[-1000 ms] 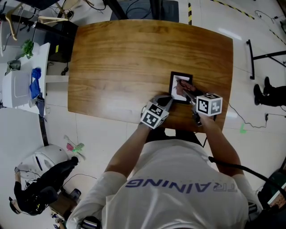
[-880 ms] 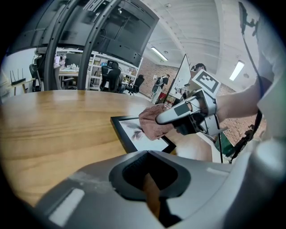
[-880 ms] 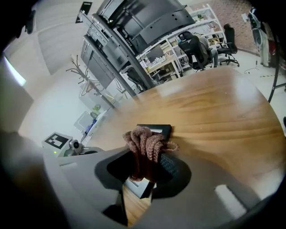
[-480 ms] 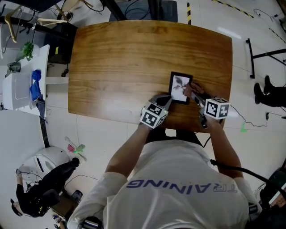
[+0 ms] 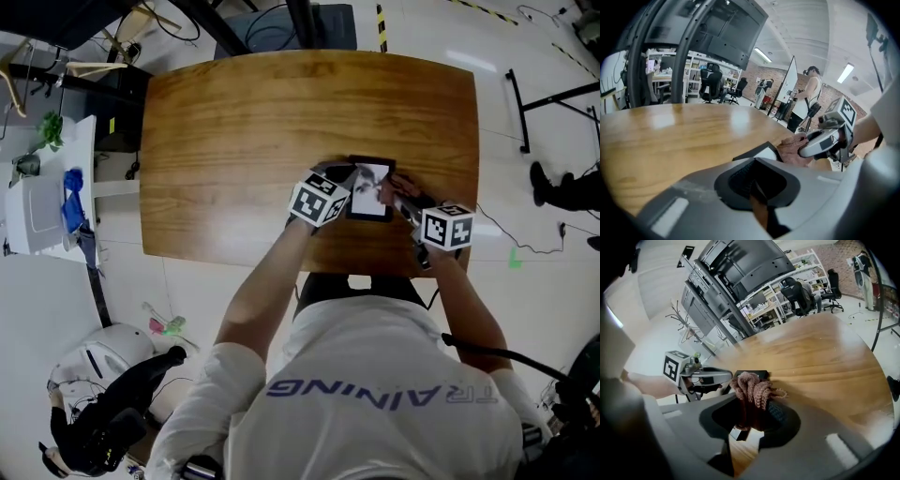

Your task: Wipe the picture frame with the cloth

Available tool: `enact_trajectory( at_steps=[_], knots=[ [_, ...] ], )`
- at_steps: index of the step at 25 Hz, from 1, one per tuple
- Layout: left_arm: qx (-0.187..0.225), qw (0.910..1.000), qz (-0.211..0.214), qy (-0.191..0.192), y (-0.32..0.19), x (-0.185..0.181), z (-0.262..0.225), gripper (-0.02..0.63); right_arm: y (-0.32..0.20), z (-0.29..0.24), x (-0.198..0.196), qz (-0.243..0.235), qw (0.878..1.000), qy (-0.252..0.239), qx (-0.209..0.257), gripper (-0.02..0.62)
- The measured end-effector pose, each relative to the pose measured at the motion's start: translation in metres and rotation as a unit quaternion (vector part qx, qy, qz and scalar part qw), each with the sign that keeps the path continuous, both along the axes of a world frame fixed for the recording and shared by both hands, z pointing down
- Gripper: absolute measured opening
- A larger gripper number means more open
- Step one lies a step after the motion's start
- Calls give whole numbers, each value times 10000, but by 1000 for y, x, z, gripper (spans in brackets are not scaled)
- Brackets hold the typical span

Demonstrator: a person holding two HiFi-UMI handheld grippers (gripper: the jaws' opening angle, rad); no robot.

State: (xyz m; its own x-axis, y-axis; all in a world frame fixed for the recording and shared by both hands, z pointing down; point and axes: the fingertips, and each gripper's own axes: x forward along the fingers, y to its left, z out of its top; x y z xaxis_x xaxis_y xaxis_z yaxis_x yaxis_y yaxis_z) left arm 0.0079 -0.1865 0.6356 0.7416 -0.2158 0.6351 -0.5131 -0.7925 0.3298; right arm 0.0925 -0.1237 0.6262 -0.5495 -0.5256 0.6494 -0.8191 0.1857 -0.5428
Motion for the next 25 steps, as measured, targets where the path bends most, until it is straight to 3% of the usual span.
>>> enact_trajectory(
  at_steps=[3, 9, 14, 19, 25],
  knots=[
    [-178, 9998, 14, -118, 0, 0, 7, 6, -2, 0, 1, -2, 10000, -16, 2, 117],
    [-245, 9997, -66, 4, -1, -1, 8, 6, -1, -10, -7, -40, 9999, -148, 56, 117],
    [-257, 9995, -140, 67, -1, -2, 8, 6, 13, -16, -63, -558, 9954, -759, -198, 117],
    [-222, 9996, -136, 67, -1, -2, 7, 6, 24, -3, -109, -950, 9903, -891, -493, 117],
    [-133, 9998, -137, 48, -1, -1, 8, 6, 23, 4, -100, -868, 9911, -783, -641, 117]
  ],
)
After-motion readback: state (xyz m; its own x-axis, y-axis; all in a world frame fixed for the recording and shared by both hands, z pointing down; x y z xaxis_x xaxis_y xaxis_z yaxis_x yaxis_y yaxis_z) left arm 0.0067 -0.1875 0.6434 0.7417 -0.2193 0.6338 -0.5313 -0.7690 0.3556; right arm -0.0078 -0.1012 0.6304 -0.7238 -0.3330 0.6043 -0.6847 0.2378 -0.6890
